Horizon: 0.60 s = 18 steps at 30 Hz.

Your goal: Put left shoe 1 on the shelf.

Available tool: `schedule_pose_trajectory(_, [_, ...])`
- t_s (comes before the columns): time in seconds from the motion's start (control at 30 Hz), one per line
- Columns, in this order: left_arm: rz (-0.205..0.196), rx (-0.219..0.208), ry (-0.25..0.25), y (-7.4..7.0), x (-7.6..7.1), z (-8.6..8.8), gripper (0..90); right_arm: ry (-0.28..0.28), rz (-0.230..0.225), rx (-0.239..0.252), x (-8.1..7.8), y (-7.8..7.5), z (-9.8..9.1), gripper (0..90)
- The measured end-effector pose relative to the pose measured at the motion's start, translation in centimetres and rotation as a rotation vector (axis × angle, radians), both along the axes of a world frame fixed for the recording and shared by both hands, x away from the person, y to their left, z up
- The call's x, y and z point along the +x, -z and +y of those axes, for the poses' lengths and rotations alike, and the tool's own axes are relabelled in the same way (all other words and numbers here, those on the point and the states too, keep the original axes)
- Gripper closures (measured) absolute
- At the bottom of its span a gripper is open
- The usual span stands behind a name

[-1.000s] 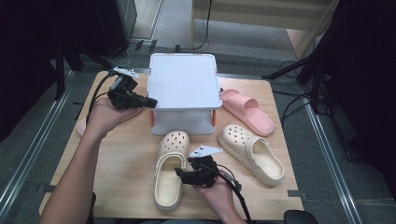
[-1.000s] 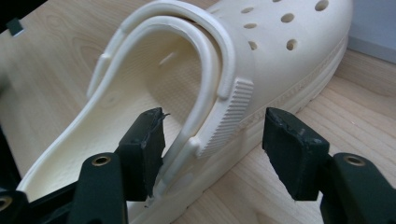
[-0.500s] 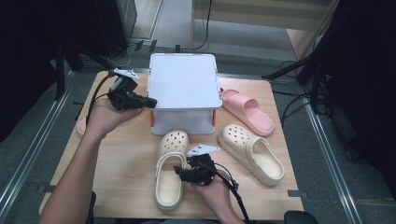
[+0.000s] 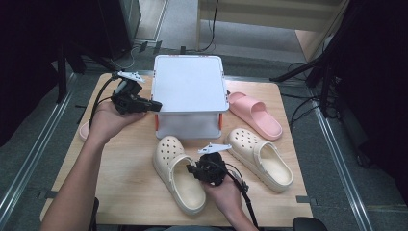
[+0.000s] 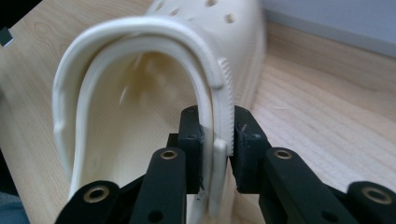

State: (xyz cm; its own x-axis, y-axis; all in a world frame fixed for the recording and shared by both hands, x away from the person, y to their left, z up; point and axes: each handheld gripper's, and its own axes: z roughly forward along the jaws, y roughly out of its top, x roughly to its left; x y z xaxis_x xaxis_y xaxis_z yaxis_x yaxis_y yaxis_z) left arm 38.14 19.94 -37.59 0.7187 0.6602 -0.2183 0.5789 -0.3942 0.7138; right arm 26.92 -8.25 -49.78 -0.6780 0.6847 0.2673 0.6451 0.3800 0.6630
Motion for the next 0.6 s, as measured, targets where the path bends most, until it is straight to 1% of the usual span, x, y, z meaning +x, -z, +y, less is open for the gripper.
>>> schedule_pose_trajectory(0.1, [-0.003,0.002,0.000,0.0,0.0,0.0,85.2,-0.001,-0.010,-0.006,0.6,-0.8,-0.1,78.7])
schedule_pose_trajectory(0.13, [-0.003,0.002,0.000,0.0,0.0,0.0,85.1,-0.001,-0.010,-0.006,0.6,-0.8,-0.1,78.7])
schedule_pose_trajectory(0.23, [-0.003,0.004,0.000,0.0,0.0,-0.1,85.2,-0.005,-0.021,-0.006,1.0,-1.7,0.1,79.0])
schedule_pose_trajectory(0.27, [-0.004,0.006,0.000,0.0,0.0,-0.1,85.2,-0.007,-0.036,-0.004,1.3,-2.4,0.2,79.0])
schedule_pose_trajectory(0.3, [-0.005,0.006,-0.001,0.0,0.0,-0.1,85.1,-0.008,-0.049,0.001,1.6,-2.7,0.2,79.1])
schedule_pose_trajectory(0.37, [-0.004,0.006,-0.001,0.0,0.0,-0.1,84.9,-0.003,-0.057,0.016,2.1,-3.3,0.3,79.1])
schedule_pose_trajectory(0.4, [-0.004,0.004,0.000,0.0,0.0,-0.1,84.9,-0.003,-0.057,0.016,2.1,-3.3,0.3,79.1])
schedule_pose_trajectory(0.43, [-0.004,0.003,0.000,0.0,0.0,-0.1,84.7,0.006,-0.065,0.026,2.7,-3.8,0.4,79.0])
schedule_pose_trajectory(0.47, [-0.004,0.003,0.000,0.0,0.0,-0.1,84.7,0.012,-0.071,0.028,3.1,-4.1,0.5,79.0])
schedule_pose_trajectory(0.6, [-0.005,0.004,0.002,0.0,0.0,-0.1,84.7,0.038,-0.088,0.030,4.9,-4.6,0.9,79.0])
